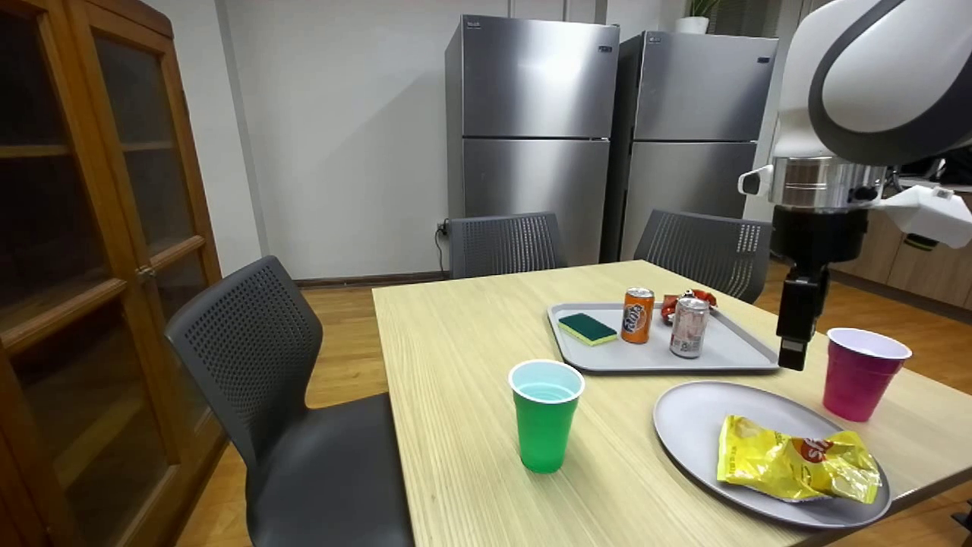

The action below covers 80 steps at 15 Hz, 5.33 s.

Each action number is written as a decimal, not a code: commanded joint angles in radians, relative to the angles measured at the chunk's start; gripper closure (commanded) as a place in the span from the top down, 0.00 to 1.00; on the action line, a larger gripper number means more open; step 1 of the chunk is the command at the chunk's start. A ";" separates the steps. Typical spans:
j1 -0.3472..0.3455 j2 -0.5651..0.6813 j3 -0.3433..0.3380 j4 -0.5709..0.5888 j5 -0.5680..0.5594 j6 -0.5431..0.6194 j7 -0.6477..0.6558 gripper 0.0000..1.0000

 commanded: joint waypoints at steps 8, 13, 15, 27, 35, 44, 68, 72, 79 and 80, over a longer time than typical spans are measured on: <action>-0.056 0.158 -0.012 0.002 -0.079 0.226 0.023 1.00; -0.072 0.221 -0.029 0.002 -0.159 0.257 0.056 1.00; -0.077 0.239 -0.044 0.003 -0.200 0.262 0.073 1.00; -0.070 0.324 -0.113 0.004 -0.376 0.275 0.125 1.00; -0.041 0.364 -0.153 0.003 -0.561 0.316 0.274 1.00; -0.046 0.374 -0.122 0.003 -0.551 0.370 0.319 1.00; -0.054 0.327 -0.052 0.007 -0.449 0.346 0.309 0.00; -0.029 0.252 -0.050 -0.013 -0.423 0.335 0.330 0.00; -0.016 0.182 -0.021 0.008 -0.372 0.338 0.331 0.00; -0.009 0.183 -0.020 0.019 -0.380 0.336 0.345 0.00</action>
